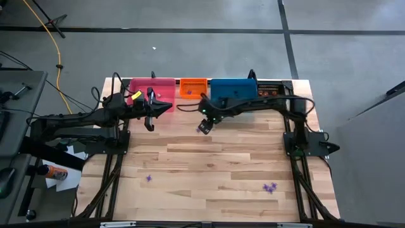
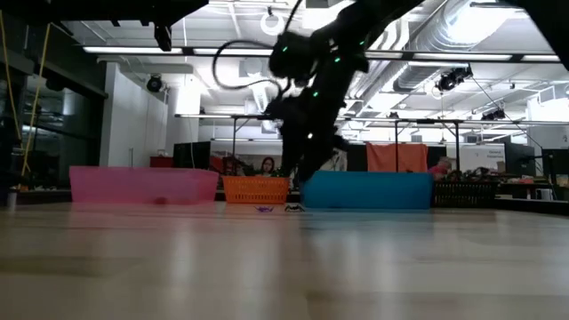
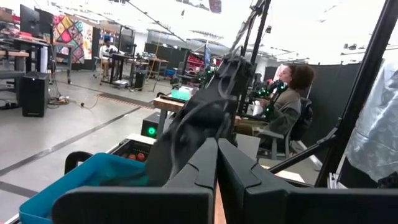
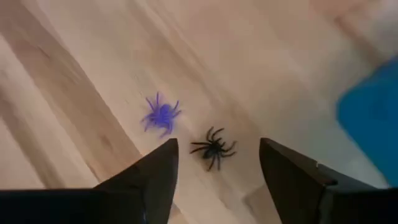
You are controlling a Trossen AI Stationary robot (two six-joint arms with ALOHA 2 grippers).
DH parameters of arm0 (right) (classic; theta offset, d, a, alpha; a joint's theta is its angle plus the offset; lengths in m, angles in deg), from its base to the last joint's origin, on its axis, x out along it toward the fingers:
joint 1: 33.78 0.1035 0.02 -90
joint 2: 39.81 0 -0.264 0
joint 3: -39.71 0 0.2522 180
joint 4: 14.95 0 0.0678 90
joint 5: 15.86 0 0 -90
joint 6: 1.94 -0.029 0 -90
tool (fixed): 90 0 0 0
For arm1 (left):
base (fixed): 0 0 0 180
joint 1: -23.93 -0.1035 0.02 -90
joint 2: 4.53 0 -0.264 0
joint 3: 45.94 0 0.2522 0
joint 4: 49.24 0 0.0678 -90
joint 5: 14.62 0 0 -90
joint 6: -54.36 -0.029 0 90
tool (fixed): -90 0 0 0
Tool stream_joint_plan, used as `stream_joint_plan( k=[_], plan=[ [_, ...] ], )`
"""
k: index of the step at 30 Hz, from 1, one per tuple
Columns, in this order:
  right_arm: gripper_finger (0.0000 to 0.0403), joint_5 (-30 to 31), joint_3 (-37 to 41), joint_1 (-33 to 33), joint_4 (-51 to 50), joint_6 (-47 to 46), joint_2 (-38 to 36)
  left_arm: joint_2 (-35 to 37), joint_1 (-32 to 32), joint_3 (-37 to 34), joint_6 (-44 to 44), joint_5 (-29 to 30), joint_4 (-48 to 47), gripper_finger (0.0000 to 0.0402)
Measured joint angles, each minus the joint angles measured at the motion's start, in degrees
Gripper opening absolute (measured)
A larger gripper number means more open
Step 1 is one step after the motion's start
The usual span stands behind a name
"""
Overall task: Sort Halloween decoration
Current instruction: Put the black spider toy into the blue bin
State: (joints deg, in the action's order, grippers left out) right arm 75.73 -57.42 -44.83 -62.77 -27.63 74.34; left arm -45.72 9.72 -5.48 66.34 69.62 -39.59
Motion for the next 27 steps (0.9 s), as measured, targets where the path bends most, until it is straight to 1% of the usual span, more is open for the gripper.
stream_joint_plan(
  k=[4,9,11,15,19,23,25,27],
  plan=[
    [0.0223,2.4,-5.8,0.3,-4.0,0.0,5.8,0.0,0.0,0.0,1.5,0.0,0.0,0.0],
    [0.021,3.1,-11.7,0.4,-11.1,-1.1,10.7,0.0,0.0,0.0,2.9,0.0,0.0,0.0],
    [0.0204,4.6,-12.8,0.4,-14.1,-1.6,12.1,0.0,0.0,0.0,2.9,0.0,0.0,0.0],
    [0.019,5.6,-12.5,0.5,-16.0,-4.2,13.0,0.0,0.0,0.0,2.9,0.0,0.0,0.0],
    [0.0178,3.5,-11.0,0.6,-14.8,-6.0,12.9,0.0,0.0,0.0,2.9,0.0,0.0,0.0],
    [0.0166,3.8,-11.0,1.2,-14.8,-5.6,13.0,0.0,0.0,0.0,2.9,0.0,0.0,0.0],
    [0.0151,4.7,-11.0,1.6,-14.7,-4.3,13.0,0.0,0.0,0.0,2.9,0.0,0.0,0.0],
    [0.0123,5.9,-10.9,2.0,-14.5,-2.5,13.1,0.0,0.0,0.0,2.9,0.0,0.0,0.0]
  ],
)
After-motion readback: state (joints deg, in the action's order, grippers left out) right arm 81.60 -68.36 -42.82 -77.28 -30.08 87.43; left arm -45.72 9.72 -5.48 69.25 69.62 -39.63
